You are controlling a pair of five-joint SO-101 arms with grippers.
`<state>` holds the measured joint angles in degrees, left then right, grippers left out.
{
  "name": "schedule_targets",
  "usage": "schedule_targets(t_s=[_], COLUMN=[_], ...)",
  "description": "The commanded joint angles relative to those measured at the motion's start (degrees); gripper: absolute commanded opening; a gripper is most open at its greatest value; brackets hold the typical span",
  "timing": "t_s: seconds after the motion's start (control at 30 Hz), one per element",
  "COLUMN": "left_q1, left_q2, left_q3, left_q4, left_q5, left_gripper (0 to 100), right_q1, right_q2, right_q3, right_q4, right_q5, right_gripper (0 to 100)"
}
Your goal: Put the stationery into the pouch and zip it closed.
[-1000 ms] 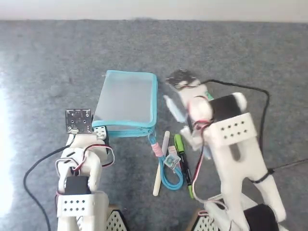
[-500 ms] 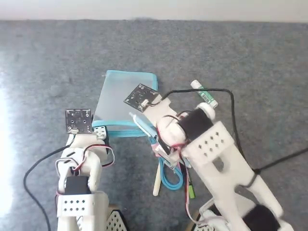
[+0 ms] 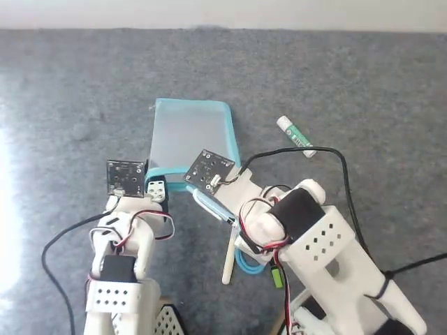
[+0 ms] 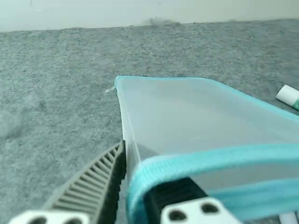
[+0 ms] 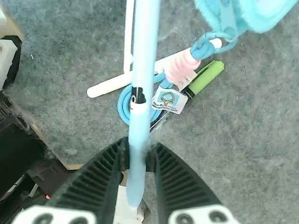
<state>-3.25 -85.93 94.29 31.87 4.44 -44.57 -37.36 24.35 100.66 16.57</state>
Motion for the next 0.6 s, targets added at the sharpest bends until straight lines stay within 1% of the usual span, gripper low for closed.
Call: schedule_targets(t_s=[0.0,0.17,0.23,0.4,0.47,0.57], left_q1=[0.6,3.4,3.9,3.8,4.0,4.3], left_q2=[-0.3,-0.4,-0.6,-0.7,-0.7,-0.6], left_q3=[-0.5,-0.5,-0.5,-0.5,-0.5,-0.5], left_q4=[-1.1,0.4,0.9,0.9,1.0,1.0], left_q5=[0.5,0.3,0.3,0.3,0.2,-1.1], left_gripper=[1,1,1,1,1,1], right_q1=[-0.3,0.4,1.5,4.4,4.9,4.7], right_q2=[-0.4,7.8,12.4,24.0,28.0,33.1], right_q3=[-0.3,-3.9,-9.1,-22.1,-26.7,-33.1], right_q4=[2.1,-0.1,0.2,1.8,1.4,1.5], right_q5=[0.0,-0.5,-2.1,-3.3,-5.0,-5.5], right_gripper=[0.6,0.7,0.7,0.7,0.8,1.1])
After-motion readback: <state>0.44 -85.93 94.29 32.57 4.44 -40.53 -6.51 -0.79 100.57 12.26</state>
